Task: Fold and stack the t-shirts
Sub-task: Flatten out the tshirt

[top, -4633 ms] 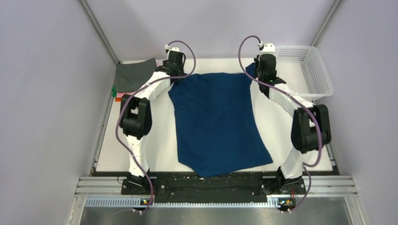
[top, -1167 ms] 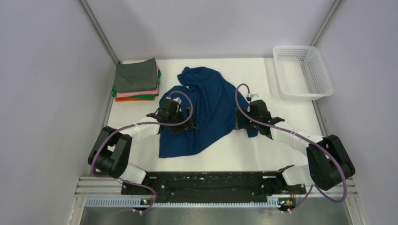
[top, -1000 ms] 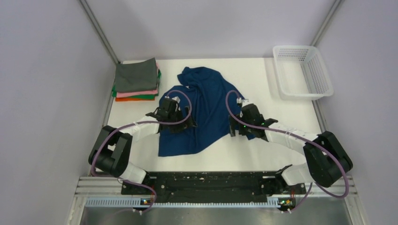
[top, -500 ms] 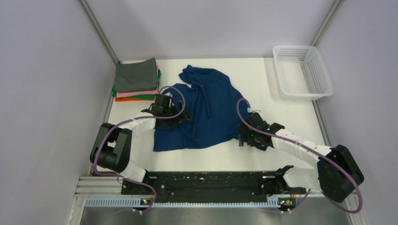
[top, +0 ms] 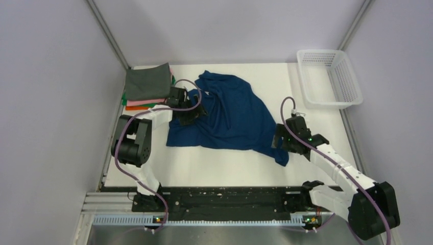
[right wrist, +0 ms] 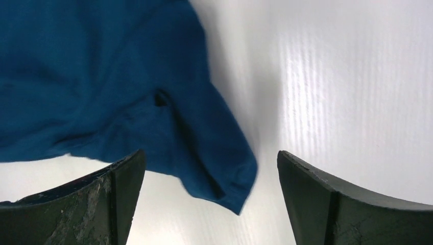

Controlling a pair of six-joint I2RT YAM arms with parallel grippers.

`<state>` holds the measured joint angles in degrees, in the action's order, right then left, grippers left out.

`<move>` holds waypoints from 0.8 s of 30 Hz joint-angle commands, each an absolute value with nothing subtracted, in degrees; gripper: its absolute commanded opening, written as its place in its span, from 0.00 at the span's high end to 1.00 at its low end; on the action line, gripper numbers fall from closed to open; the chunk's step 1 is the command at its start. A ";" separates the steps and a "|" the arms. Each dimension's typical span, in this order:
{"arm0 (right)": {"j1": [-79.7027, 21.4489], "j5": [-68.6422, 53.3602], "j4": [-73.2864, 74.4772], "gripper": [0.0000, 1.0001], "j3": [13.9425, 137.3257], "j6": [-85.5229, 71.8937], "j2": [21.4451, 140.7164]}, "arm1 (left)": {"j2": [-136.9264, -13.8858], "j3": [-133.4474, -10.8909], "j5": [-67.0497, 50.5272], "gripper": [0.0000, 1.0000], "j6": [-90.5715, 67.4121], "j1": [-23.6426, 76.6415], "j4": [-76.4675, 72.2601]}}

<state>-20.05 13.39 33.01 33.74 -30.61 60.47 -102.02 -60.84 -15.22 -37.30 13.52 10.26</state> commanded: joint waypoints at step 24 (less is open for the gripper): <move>-19.81 14.90 34.78 0.01 28.53 -39.68 41.98 | -55.46 -32.81 20.91 0.02 -51.41 11.50 35.19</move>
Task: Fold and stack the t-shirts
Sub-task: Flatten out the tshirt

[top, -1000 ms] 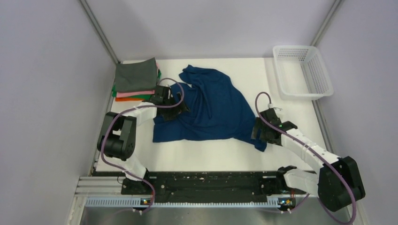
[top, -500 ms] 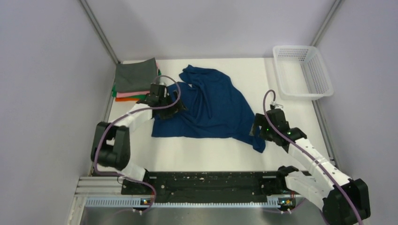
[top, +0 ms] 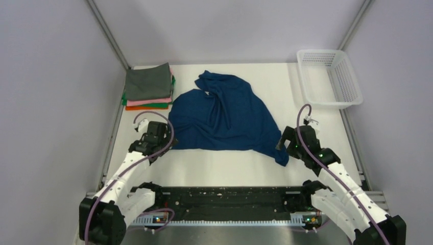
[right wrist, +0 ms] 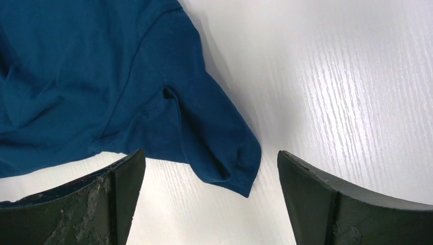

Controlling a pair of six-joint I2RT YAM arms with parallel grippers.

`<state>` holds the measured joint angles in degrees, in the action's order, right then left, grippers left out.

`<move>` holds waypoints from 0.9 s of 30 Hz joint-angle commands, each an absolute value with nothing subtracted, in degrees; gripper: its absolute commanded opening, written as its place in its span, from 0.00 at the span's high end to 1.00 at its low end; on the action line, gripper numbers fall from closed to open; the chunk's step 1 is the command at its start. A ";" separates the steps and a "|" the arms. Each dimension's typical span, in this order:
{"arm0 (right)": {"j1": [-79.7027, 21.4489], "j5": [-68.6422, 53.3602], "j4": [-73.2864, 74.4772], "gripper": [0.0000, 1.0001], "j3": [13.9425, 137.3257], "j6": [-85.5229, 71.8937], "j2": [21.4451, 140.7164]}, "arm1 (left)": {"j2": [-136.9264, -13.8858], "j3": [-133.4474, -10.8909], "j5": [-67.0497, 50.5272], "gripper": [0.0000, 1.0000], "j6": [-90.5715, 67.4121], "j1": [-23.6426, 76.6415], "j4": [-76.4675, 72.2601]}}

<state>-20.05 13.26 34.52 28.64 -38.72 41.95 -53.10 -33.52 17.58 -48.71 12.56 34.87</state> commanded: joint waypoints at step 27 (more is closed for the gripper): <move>-19.82 14.07 31.88 0.01 26.01 -39.16 42.71 | -81.09 -40.84 14.44 0.63 -53.87 8.53 30.09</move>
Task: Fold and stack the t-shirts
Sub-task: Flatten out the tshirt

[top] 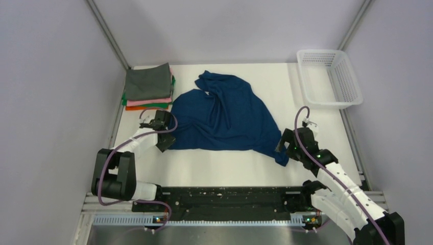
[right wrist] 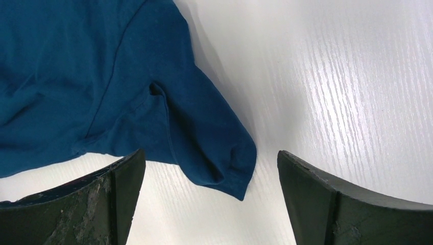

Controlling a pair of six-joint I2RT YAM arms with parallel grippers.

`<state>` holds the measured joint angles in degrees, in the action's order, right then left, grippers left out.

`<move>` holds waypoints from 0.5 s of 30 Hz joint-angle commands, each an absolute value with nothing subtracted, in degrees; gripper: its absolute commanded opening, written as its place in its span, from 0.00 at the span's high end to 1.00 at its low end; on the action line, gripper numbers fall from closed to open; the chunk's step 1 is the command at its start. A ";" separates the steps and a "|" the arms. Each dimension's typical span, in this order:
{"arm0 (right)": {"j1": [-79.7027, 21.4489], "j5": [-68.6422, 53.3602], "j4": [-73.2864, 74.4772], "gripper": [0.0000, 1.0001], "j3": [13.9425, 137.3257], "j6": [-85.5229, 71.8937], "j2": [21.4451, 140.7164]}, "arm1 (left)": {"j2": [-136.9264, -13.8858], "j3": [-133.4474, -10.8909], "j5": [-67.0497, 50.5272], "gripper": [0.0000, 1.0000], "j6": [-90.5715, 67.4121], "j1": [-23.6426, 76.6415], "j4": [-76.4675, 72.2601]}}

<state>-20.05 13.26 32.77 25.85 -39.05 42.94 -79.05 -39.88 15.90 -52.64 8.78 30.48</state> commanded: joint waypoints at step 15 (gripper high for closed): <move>-19.84 14.21 39.09 0.14 25.91 -48.81 44.25 | -76.06 -38.40 13.91 1.00 -49.48 8.57 27.36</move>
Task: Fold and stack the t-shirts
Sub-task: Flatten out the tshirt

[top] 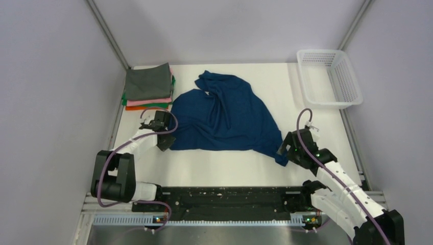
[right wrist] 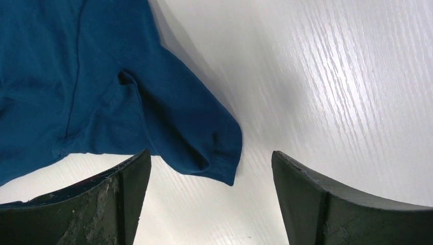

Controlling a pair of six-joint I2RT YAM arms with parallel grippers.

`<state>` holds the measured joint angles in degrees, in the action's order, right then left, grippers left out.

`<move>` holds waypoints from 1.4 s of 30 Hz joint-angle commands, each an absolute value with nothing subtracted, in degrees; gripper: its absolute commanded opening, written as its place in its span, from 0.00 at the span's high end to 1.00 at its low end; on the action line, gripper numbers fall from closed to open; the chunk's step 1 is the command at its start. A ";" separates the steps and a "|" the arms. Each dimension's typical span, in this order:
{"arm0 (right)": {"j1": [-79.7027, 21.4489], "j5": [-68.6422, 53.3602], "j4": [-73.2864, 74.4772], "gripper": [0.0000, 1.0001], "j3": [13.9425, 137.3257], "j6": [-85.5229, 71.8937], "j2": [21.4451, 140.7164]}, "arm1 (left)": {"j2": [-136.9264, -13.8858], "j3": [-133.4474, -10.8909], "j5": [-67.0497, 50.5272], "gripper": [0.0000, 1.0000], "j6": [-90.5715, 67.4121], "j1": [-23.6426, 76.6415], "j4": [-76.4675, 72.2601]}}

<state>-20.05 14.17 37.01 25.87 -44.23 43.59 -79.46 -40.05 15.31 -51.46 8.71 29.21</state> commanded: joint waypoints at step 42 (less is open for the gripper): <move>-24.07 28.98 39.45 1.00 51.06 -38.37 39.99 | -39.64 -51.19 11.05 1.00 -41.09 8.53 29.34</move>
